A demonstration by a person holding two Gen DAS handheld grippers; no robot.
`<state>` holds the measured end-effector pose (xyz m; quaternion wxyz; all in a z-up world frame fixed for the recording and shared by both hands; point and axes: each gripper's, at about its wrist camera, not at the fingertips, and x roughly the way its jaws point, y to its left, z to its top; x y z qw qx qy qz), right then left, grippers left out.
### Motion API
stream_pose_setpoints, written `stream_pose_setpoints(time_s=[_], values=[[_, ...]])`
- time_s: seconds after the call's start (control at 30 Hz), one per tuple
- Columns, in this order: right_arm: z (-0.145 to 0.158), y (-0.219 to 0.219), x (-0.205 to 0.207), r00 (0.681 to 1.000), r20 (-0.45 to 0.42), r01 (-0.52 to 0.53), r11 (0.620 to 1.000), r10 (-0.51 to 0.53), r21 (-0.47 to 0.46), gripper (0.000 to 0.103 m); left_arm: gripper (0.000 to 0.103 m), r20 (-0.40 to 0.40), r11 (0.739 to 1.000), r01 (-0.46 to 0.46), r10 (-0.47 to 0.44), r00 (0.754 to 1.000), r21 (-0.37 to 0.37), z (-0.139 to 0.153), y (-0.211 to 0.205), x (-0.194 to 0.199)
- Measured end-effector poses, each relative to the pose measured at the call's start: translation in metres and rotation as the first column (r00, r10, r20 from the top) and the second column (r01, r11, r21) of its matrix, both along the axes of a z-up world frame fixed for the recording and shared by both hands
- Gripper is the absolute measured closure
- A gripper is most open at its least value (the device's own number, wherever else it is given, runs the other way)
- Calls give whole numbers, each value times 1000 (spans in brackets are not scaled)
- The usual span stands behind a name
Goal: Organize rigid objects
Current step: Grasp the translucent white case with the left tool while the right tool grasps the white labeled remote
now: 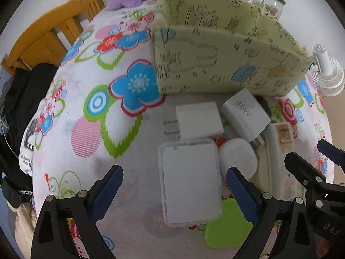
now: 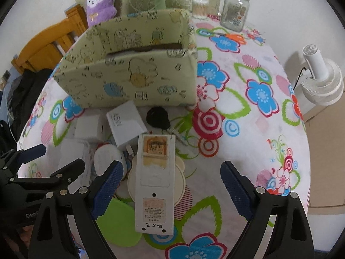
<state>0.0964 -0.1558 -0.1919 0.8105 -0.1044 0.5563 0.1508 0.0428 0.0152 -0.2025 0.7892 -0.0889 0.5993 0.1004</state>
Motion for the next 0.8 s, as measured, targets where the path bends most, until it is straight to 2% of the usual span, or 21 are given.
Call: stream_pose_setpoints(time_s=[0.3,0.53,0.6,0.8], values=[[-20,7,0,999,-42,-8,1000,8,-12,16,16,-43,1000,2,-2,999,-6,-18,-1,0],[-29,10,1,998,-62,-16,1000,14,-26,28,25,-51,1000,19,-19,999,-5,-24,-6,4],[-31,12,0,997,-70,-23,999,21,-26,31,31,-53,1000,17,-18,998,-15,-24,-7,5],[-36,15,0,997,-77,-22,999,20,-30,40,35,-50,999,32,-32,998,-5,-28,-14,3]])
